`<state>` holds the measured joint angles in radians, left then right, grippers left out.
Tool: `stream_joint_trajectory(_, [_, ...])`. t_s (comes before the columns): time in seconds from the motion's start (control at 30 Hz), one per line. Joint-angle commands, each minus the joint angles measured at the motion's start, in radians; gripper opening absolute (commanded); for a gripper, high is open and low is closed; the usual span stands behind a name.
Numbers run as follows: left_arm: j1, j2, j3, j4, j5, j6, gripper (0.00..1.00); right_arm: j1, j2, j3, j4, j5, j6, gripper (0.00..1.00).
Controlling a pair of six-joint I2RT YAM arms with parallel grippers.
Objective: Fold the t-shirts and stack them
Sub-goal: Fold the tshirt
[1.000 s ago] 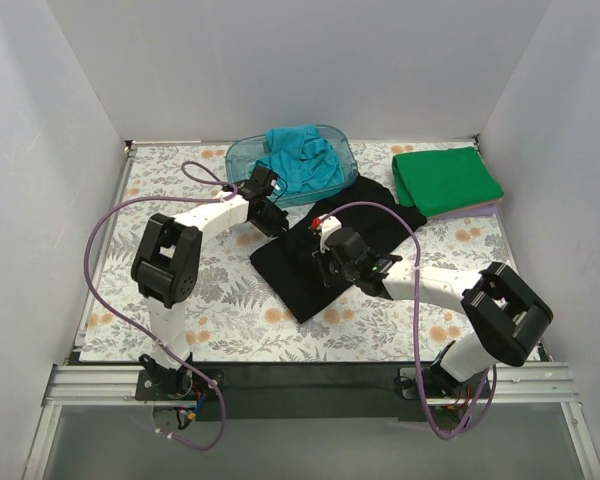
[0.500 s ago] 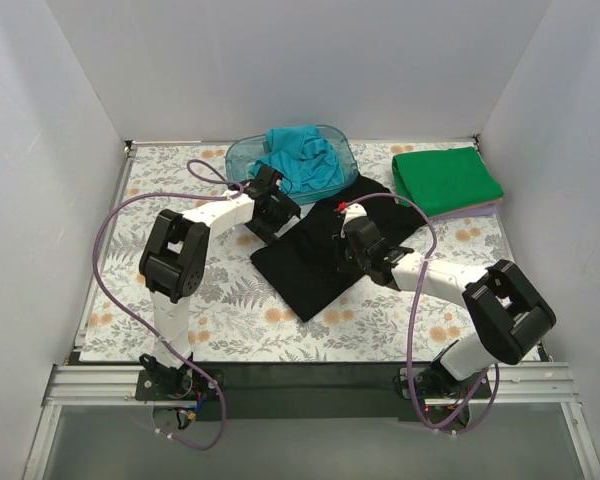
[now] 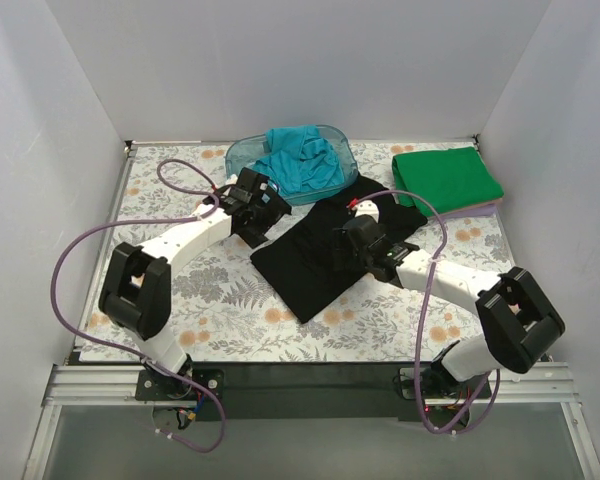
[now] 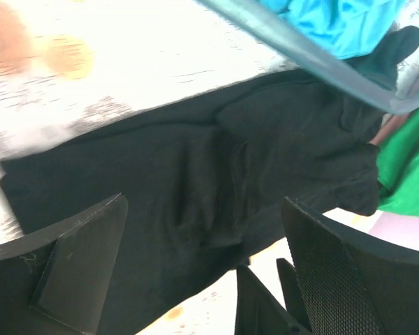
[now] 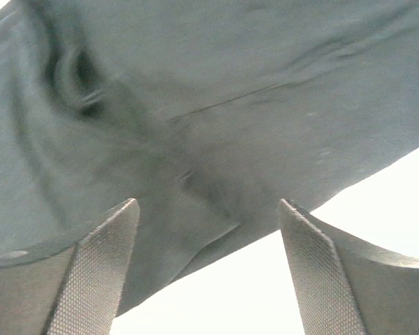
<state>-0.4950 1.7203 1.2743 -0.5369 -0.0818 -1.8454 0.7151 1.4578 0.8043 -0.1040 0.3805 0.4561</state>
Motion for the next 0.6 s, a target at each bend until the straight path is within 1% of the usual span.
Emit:
stream_joint_trajectory(0.0, [-0.001,-0.08,-0.078,-0.038,-0.084,0.031,0.92,0.061,-0.06,0.029,-0.019,-0.087,-0.046,0.88])
stream_joint_trajectory(0.03, [0.001,-0.083,-0.095,-0.04,-0.082,0.041,0.92,0.088,-0.068,0.029,-0.011,-0.081,-0.077,0.91])
stream_joint_trajectory(0.07, [0.012,-0.084,-0.116,-0.05,-0.081,0.052,0.92,0.151,-0.073,0.033,-0.007,-0.08,-0.101,0.93])
stream_joint_trajectory(0.13, [0.021,-0.067,-0.138,-0.054,-0.053,0.07,0.92,0.22,-0.07,0.045,-0.006,-0.039,-0.126,0.92])
stream_joint_trajectory(0.17, [0.029,-0.059,-0.166,-0.051,-0.047,0.075,0.92,0.263,-0.06,0.061,-0.006,-0.04,-0.126,0.93])
stream_joint_trajectory(0.2, [0.032,-0.044,-0.179,-0.048,-0.042,0.074,0.9,0.274,-0.033,0.068,-0.006,-0.073,-0.12,0.93])
stream_joint_trajectory(0.23, [0.039,-0.033,-0.19,-0.038,-0.039,0.071,0.86,0.283,-0.011,0.079,0.001,-0.104,-0.108,0.94])
stream_joint_trajectory(0.27, [0.045,-0.024,-0.206,-0.035,-0.032,0.074,0.79,0.288,0.012,0.096,0.007,-0.159,-0.103,0.94])
stream_joint_trajectory(0.37, [0.061,0.004,-0.222,-0.028,-0.01,0.078,0.66,0.322,0.114,0.14,0.023,-0.196,-0.097,0.95])
stream_joint_trajectory(0.43, [0.062,0.013,-0.242,-0.008,-0.021,0.077,0.63,0.337,0.186,0.162,0.024,-0.21,-0.093,0.95])
stream_joint_trajectory(0.53, [0.064,0.041,-0.26,-0.008,-0.019,0.078,0.46,0.351,0.249,0.18,0.024,-0.235,-0.074,0.95])
stream_joint_trajectory(0.57, [0.064,0.054,-0.269,-0.014,-0.019,0.075,0.39,0.354,0.263,0.177,0.023,-0.245,-0.068,0.94])
